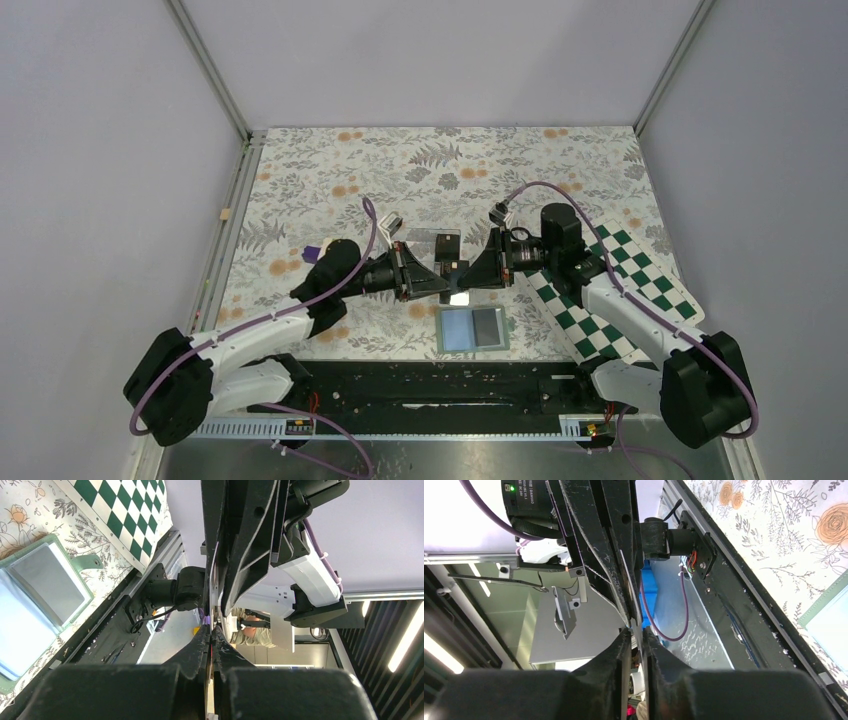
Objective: Put the credit cards into the card holder
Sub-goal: Pick up the credit card from the storage box, then insert the credit card into the card holder.
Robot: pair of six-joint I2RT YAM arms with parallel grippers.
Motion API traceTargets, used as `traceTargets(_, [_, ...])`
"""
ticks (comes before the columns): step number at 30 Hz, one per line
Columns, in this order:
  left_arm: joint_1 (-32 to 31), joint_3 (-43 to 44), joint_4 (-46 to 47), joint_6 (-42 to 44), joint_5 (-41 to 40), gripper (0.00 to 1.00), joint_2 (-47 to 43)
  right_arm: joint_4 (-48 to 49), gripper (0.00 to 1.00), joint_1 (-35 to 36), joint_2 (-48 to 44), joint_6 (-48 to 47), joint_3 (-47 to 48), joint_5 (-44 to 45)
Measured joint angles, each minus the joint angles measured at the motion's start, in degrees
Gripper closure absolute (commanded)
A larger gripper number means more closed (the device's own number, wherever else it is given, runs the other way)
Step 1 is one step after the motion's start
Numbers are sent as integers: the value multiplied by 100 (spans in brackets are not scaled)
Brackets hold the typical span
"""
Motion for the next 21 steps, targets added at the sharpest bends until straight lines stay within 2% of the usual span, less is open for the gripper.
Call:
traceTargets(2, [-4,0,31,-20,22,96,13,116,97,0,7,61,-57,-24])
traceTargets(3, [-4,0,50,-28,39,88,13,164,100,0,15,98,-85,-46])
traceTargets(7, [-9,-28,39,7,61,51,59,361,100,7,22,175,-125,-98])
traceTargets(10, [-15,-48,-55,59,50,38,68,238,100,9,22,-17,-142,-74])
traceTargets(12, [-15,-55,-293,164,-31,35,35,-120,100,11,7,-380,-142,35])
traceTargets(17, [-13,-127,-1266,481,-507,34,-306,-1408,100,-61,-129,-1515,-234,627])
traceTargets(21, [-9,-251,-2057,669,-944,40,-402,-1862,100,-330,-173,-2059,-708,1115])
